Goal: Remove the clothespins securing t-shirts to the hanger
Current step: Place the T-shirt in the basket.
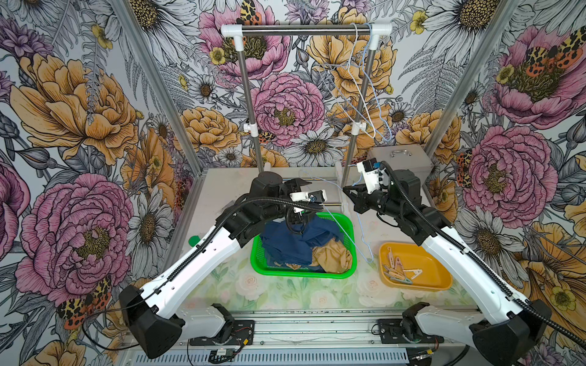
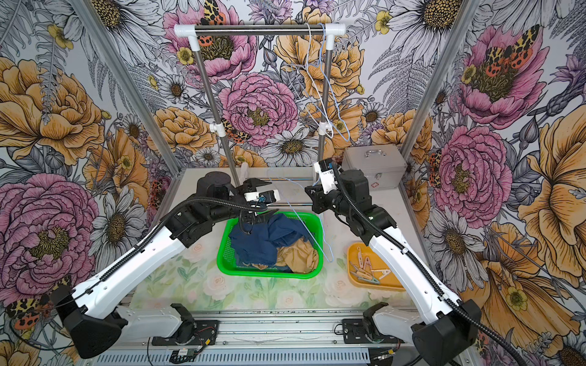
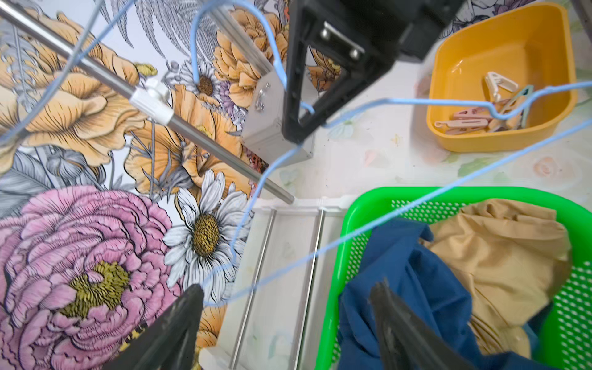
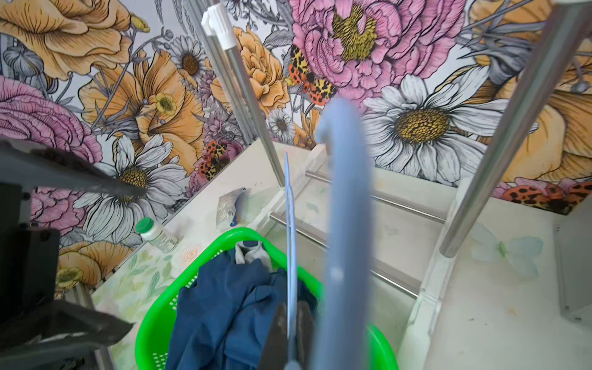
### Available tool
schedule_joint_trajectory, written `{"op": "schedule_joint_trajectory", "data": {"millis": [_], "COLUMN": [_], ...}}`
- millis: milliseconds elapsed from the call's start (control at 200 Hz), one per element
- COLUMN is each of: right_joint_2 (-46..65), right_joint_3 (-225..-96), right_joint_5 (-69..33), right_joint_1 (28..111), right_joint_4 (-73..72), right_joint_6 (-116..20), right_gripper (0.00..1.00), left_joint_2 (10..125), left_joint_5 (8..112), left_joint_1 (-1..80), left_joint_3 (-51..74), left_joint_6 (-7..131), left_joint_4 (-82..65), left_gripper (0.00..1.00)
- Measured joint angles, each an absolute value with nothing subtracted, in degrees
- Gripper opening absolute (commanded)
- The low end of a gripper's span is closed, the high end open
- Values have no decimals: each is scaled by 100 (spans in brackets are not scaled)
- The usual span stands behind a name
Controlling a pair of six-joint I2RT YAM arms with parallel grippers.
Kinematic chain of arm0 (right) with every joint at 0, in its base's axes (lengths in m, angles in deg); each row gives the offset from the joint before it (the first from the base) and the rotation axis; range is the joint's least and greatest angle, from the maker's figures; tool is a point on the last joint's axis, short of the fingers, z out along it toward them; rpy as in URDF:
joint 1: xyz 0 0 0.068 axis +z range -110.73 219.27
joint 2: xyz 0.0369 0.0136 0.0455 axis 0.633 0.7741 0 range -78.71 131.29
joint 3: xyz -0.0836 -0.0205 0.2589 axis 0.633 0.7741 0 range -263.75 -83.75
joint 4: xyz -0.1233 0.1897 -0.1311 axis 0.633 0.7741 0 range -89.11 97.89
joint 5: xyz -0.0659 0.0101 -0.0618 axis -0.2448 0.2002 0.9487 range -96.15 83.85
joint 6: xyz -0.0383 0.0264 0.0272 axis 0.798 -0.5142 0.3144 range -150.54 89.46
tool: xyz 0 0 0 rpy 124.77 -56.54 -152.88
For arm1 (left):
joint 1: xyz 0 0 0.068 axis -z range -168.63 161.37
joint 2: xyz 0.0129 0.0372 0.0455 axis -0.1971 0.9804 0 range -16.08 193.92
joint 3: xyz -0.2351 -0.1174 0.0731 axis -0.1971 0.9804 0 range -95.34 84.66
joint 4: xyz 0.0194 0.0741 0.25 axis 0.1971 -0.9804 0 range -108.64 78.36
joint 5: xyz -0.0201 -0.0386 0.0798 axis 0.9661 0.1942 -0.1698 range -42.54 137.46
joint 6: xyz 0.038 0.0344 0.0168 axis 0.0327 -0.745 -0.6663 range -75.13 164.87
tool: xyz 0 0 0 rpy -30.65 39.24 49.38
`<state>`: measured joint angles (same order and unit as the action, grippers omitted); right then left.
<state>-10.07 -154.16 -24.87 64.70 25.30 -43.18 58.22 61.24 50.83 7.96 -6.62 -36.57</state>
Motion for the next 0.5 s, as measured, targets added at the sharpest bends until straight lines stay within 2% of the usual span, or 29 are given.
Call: {"op": "schedule_joint_trajectory", "data": {"millis": [100, 245, 500], "right_joint_2": [-919, -880, -840], "right_joint_3": [-15736, -15943, -15974], "right_joint_5": [-2316, -2102, -1986], "right_joint_1": [6700, 6833, 6975], "right_joint_4": [2908, 3198, 3461], "right_joint_6": [-4325, -4390, -4449], "right_gripper": [0, 0, 0], "left_joint_2": [6163, 6517, 6648], "left_joint_5": [6480, 6658, 6673], "left_joint_1": [5072, 5092, 5070], "left_joint_3": [658, 601, 579], "left_joint_6": [-891, -1191, -1420], "left_joint_4": [-3353, -3185, -3165], "left_gripper": [57, 44, 44]}}
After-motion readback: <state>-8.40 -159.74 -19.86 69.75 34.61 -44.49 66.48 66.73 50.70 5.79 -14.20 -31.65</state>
